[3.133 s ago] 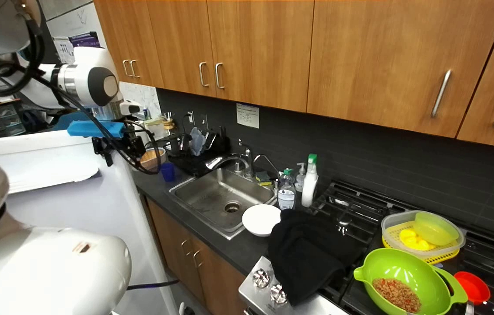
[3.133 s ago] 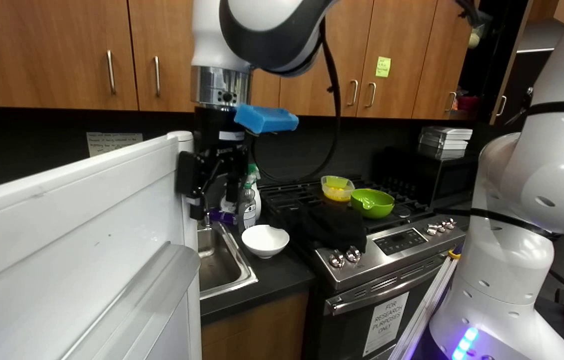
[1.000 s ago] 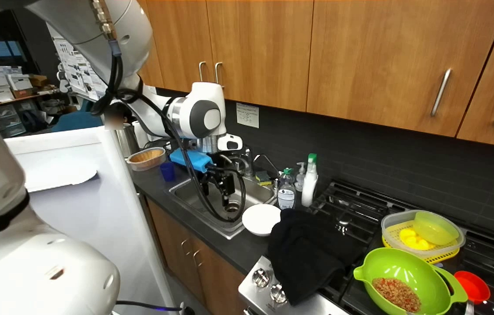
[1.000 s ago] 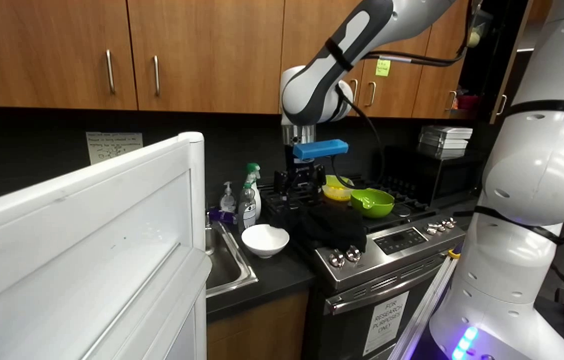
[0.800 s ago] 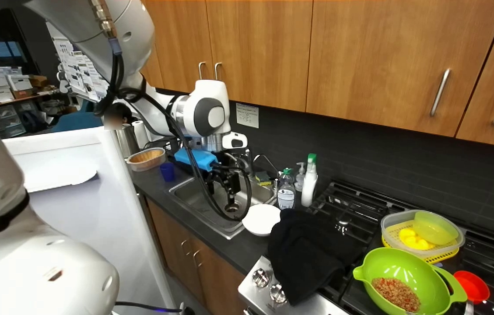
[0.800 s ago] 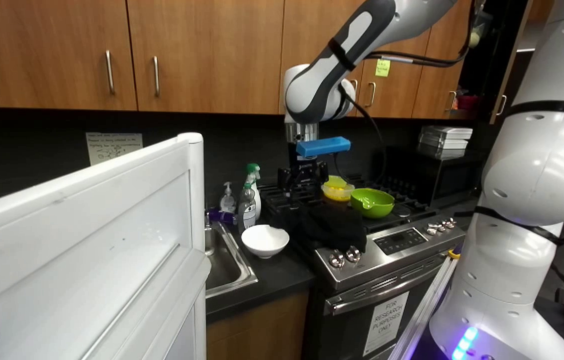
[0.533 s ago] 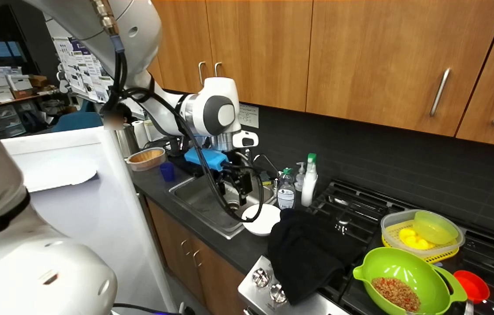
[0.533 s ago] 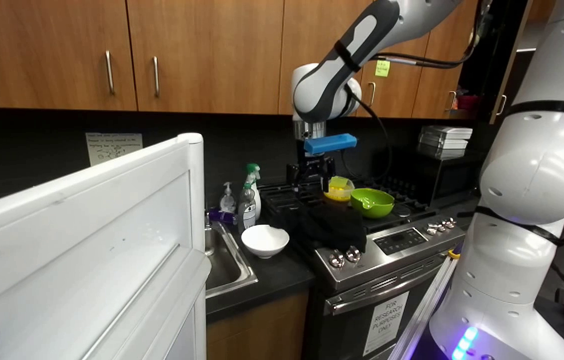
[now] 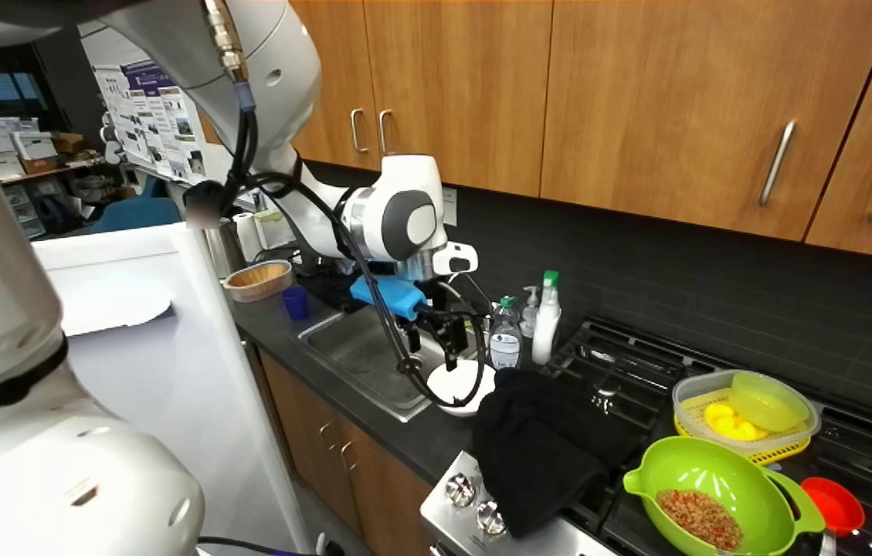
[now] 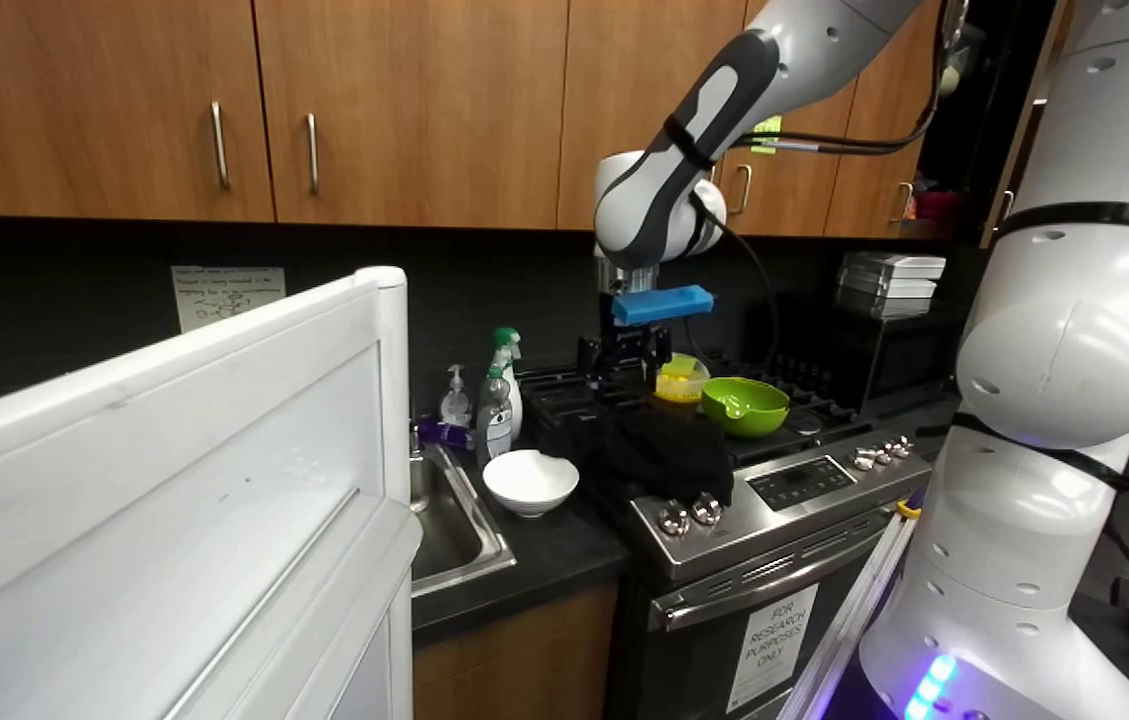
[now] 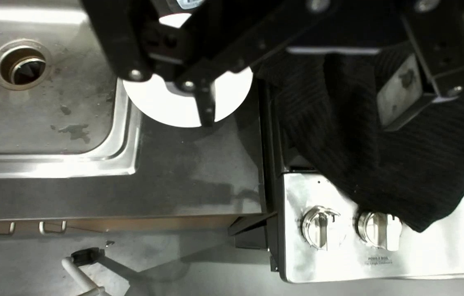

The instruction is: Put the cloth on the white stand

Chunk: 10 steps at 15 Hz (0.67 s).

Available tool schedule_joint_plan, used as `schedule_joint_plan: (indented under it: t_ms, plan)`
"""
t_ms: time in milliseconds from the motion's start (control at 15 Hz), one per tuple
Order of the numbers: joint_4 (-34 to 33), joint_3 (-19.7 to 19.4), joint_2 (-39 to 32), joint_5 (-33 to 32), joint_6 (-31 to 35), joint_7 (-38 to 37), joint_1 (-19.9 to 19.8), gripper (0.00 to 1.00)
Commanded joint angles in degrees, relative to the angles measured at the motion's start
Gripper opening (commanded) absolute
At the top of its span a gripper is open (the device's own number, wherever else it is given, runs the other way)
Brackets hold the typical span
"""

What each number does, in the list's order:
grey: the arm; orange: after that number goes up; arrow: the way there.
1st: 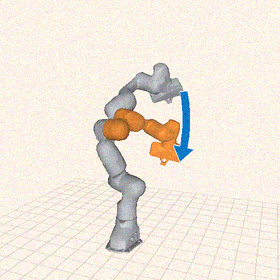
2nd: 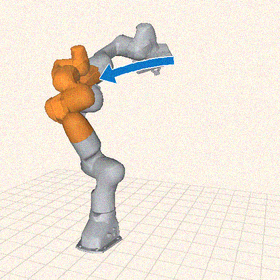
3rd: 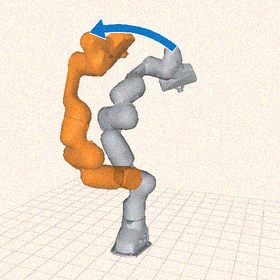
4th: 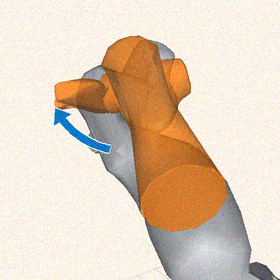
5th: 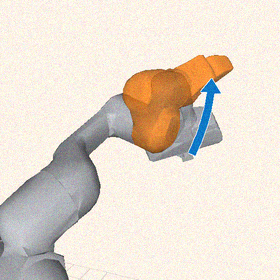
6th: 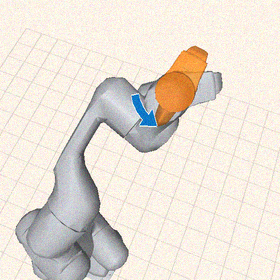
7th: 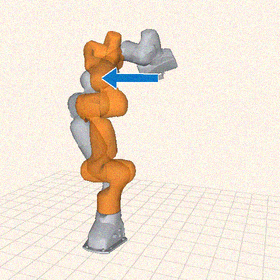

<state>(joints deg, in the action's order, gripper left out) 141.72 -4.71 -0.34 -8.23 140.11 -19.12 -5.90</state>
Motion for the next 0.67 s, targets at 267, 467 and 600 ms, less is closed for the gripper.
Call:
schedule_joint_plan:
  t_ms: [267,467,600]
  plan:
    - [-2.5,-5.3,-7.5,-9.5,8.2,1.8,-1.8,1.0]
    - [-3.3,-6.5,-9.3,-7.7,9.1,3.3,-2.2,1.0]
    - [-3.9,-6.9,-10.2,-6.5,10.0,4.8,-2.5,1.0]
